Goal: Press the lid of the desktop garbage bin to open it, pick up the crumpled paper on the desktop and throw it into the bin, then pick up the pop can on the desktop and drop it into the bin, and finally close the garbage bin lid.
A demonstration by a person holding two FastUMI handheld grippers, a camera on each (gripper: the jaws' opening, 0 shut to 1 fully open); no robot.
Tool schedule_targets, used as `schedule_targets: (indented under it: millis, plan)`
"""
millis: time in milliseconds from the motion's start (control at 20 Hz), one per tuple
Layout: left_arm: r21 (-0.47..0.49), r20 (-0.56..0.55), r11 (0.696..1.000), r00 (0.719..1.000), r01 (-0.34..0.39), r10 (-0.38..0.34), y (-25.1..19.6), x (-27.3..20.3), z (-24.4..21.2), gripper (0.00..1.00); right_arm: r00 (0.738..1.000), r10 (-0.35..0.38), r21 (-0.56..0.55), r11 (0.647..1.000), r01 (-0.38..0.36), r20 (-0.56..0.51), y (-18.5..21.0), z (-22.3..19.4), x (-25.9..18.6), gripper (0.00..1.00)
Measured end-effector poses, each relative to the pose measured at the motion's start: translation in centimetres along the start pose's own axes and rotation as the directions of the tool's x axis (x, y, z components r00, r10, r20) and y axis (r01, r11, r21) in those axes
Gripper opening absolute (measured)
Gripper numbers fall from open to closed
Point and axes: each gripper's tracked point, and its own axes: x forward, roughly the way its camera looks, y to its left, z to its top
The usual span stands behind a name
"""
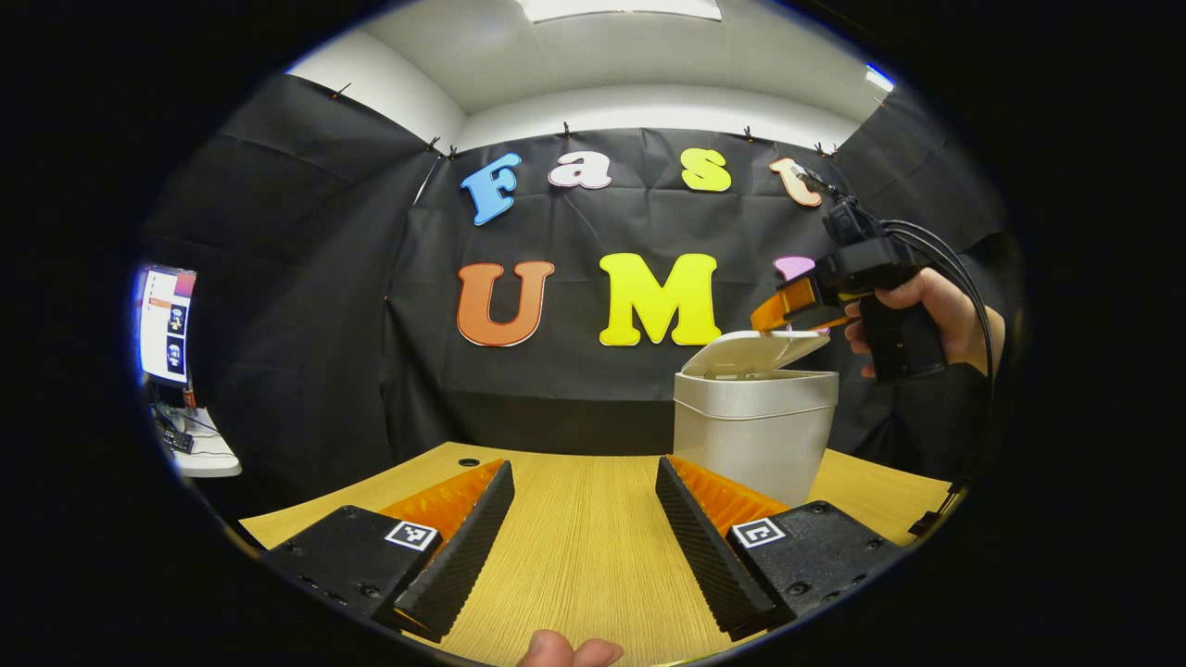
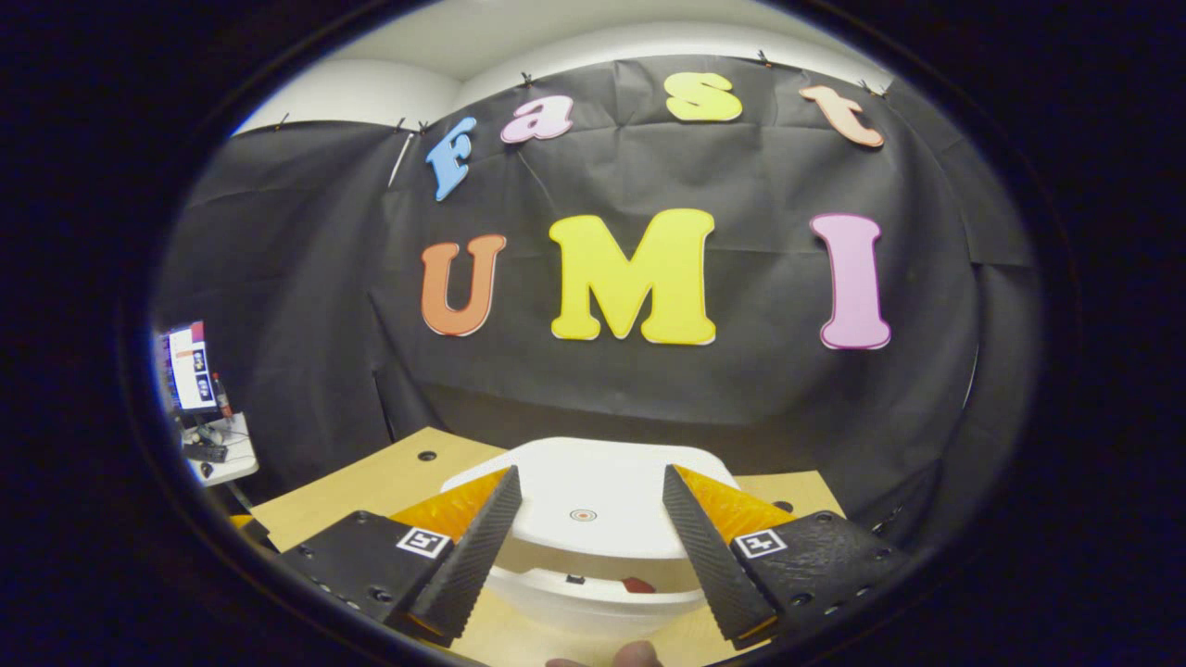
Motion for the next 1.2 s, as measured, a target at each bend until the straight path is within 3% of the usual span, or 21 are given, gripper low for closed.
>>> schedule_targets:
  millis: [550, 800, 900, 1000, 1200]
  plan:
    - [-0.005, -0.013, 1.000, 1.000, -0.004, 0.004, -0.6, 0.2, -0.3, 0.99, 1.000, 0.016, 0.020, 1.000, -0.016, -0.007, -0.2, -3.4, 0.7, 0.97]
    - [-0.028, -0.029, 0.999, 0.999, 0.026, -0.027, -1.7, 0.8, -0.9, 0.99, 0.999, -0.025, -0.013, 1.000, 0.025, -0.022, -0.1, -4.2, 1.1, 0.95]
    - [-0.036, -0.035, 0.999, 0.999, 0.038, -0.039, -2.2, 0.9, -1.1, 0.99, 1.000, 0.008, 0.015, 1.000, -0.008, -0.020, 0.6, -5.1, 1.3, 0.94]
    - [-0.042, -0.034, 0.998, 0.998, 0.046, -0.048, -2.4, 1.1, -1.2, 0.99, 1.000, -0.007, -0.006, 1.000, 0.007, 0.018, 0.5, -4.6, 1.5, 0.70]
    - [-0.040, -0.043, 0.998, 0.998, 0.041, -0.043, -2.2, 1.1, -1.4, 0.99, 0.998, -0.026, 0.001, 1.000, 0.026, 0.062, 0.5, -4.2, 1.2, 0.70]
